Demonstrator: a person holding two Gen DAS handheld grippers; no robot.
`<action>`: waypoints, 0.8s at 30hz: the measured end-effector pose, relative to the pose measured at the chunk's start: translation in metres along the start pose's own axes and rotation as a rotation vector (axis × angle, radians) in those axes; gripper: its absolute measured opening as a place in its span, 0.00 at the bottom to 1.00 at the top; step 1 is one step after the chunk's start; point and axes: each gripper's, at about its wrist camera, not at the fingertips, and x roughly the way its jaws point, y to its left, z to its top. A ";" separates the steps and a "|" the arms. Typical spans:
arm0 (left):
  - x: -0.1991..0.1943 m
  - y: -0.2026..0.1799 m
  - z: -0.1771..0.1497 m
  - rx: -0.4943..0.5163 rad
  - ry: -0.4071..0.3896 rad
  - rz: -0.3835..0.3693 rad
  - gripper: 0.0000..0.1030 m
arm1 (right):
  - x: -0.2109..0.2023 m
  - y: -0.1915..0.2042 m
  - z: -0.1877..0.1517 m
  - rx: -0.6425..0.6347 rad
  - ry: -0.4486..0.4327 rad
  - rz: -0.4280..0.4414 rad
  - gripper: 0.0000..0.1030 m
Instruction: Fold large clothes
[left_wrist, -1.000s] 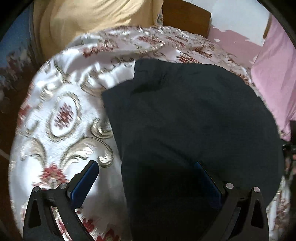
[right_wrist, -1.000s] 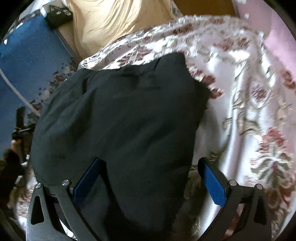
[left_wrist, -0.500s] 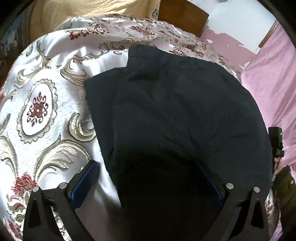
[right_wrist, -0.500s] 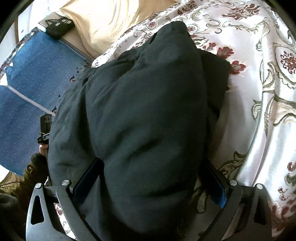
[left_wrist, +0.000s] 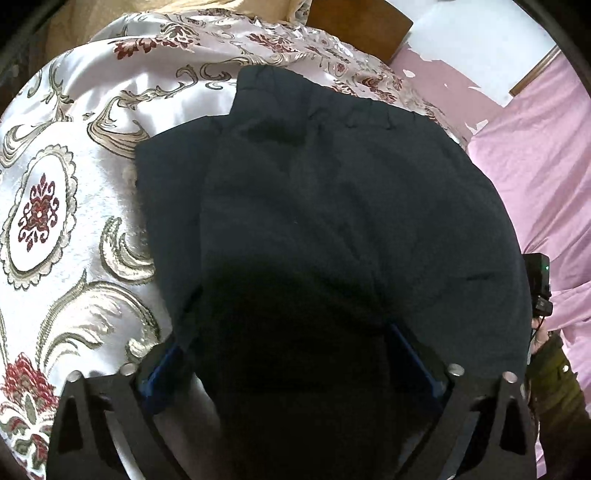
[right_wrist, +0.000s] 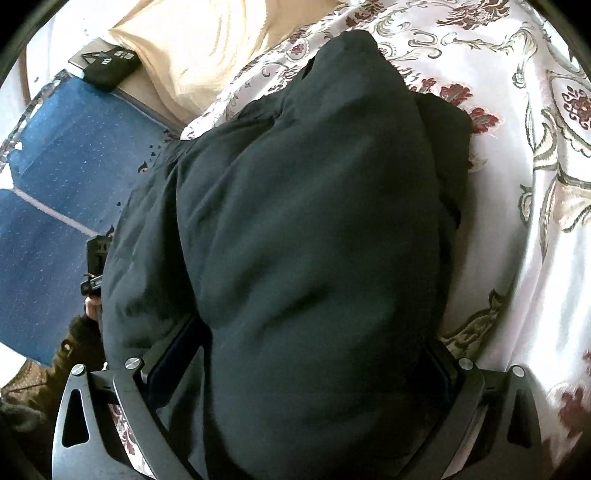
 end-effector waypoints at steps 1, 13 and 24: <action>-0.001 0.000 -0.001 -0.017 -0.001 -0.012 0.86 | 0.000 0.003 0.000 0.000 0.000 -0.011 0.93; -0.012 -0.025 -0.003 -0.030 -0.056 0.076 0.44 | -0.013 0.029 -0.001 -0.026 -0.060 -0.117 0.65; -0.044 -0.067 -0.007 0.037 -0.162 0.219 0.17 | -0.040 0.056 -0.001 -0.064 -0.160 -0.174 0.30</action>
